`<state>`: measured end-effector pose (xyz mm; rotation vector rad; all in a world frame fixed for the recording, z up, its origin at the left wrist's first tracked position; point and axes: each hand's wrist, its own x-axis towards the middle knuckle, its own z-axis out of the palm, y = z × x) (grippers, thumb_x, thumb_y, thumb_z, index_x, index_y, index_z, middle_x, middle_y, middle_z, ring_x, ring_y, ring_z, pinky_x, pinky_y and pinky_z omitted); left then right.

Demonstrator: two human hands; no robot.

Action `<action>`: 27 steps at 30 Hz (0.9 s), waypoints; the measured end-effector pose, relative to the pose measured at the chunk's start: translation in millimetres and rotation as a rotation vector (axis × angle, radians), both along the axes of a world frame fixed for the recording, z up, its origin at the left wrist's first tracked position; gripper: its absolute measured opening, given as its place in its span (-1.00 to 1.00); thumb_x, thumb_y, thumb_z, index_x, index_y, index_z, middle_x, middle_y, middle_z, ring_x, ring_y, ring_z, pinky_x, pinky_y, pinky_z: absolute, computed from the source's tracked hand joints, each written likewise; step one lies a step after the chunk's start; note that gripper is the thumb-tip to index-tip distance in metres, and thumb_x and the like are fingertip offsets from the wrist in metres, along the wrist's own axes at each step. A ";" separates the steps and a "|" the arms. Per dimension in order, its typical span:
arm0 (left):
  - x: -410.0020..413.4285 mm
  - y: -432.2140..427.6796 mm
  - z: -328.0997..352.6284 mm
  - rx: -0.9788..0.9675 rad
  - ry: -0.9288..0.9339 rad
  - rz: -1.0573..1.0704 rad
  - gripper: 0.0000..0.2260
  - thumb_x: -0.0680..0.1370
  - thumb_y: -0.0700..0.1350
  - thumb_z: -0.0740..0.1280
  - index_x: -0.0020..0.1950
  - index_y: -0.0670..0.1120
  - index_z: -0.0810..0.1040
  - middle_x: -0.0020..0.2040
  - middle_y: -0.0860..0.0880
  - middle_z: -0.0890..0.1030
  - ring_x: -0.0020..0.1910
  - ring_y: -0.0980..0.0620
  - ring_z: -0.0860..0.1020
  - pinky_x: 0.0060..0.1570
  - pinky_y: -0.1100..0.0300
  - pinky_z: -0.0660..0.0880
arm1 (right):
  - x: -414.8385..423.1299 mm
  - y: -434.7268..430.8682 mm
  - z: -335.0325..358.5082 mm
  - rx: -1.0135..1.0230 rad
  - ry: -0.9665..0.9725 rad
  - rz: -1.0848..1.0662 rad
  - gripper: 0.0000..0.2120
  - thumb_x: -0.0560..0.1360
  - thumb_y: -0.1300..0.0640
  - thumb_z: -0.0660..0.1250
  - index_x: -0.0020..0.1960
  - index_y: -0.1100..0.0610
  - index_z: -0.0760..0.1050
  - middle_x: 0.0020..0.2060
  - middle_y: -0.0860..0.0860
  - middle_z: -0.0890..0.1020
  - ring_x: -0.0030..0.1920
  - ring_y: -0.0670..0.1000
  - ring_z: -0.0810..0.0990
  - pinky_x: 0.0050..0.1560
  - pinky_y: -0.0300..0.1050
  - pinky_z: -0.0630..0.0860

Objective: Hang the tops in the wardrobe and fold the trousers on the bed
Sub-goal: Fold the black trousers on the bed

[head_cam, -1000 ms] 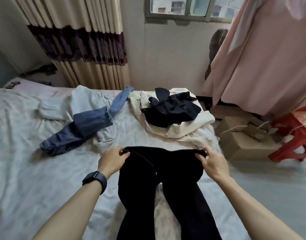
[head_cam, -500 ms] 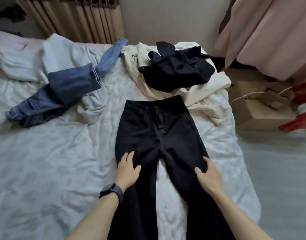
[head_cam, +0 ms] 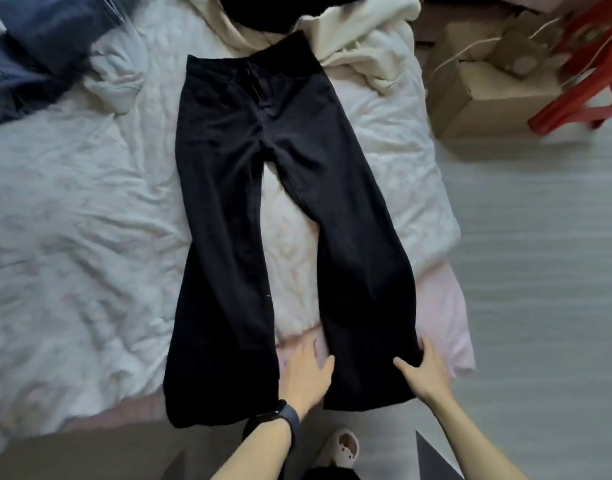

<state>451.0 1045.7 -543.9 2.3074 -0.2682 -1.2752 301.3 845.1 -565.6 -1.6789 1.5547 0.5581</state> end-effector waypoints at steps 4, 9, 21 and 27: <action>-23.7 -20.4 -25.5 -0.057 0.174 0.226 -0.75 0.58 0.05 0.37 0.16 -0.04 0.45 -0.03 0.02 0.63 0.05 -0.03 0.60 0.16 0.04 0.54 | -6.7 -5.9 -17.7 0.004 -0.043 0.036 -0.48 0.49 -0.14 0.32 0.36 0.09 0.44 0.24 0.07 0.61 0.24 0.19 0.57 0.27 0.17 0.48; -86.3 14.3 -10.4 -0.104 0.022 0.272 -0.63 0.67 0.03 0.23 -0.25 -0.15 0.36 -0.32 -0.02 0.43 -0.29 0.05 0.41 -0.26 0.16 0.28 | -66.4 19.4 7.6 -0.072 -0.151 -0.026 -0.63 0.47 -0.27 0.29 -0.02 0.01 0.58 -0.10 -0.08 0.66 0.02 0.10 0.58 0.23 0.12 0.41; -160.1 56.4 23.2 -0.069 0.075 0.300 -0.83 0.64 0.03 0.32 0.07 -0.05 0.59 -0.09 0.11 0.61 -0.05 0.06 0.54 -0.08 0.15 0.42 | -152.2 53.9 35.6 0.006 -0.368 -0.171 -0.81 0.54 -0.02 0.42 -0.16 0.09 0.58 -0.23 0.03 0.68 -0.12 0.09 0.64 -0.05 0.04 0.55; -175.5 76.3 2.9 0.061 -0.014 0.322 -0.81 0.62 0.05 0.34 -0.06 -0.05 0.60 -0.17 0.05 0.63 -0.11 0.04 0.54 -0.11 0.18 0.32 | -175.3 54.2 34.8 0.026 -0.411 -0.152 -0.88 0.55 0.00 0.43 -0.13 0.01 0.61 -0.27 -0.13 0.67 -0.22 -0.11 0.60 -0.19 -0.14 0.48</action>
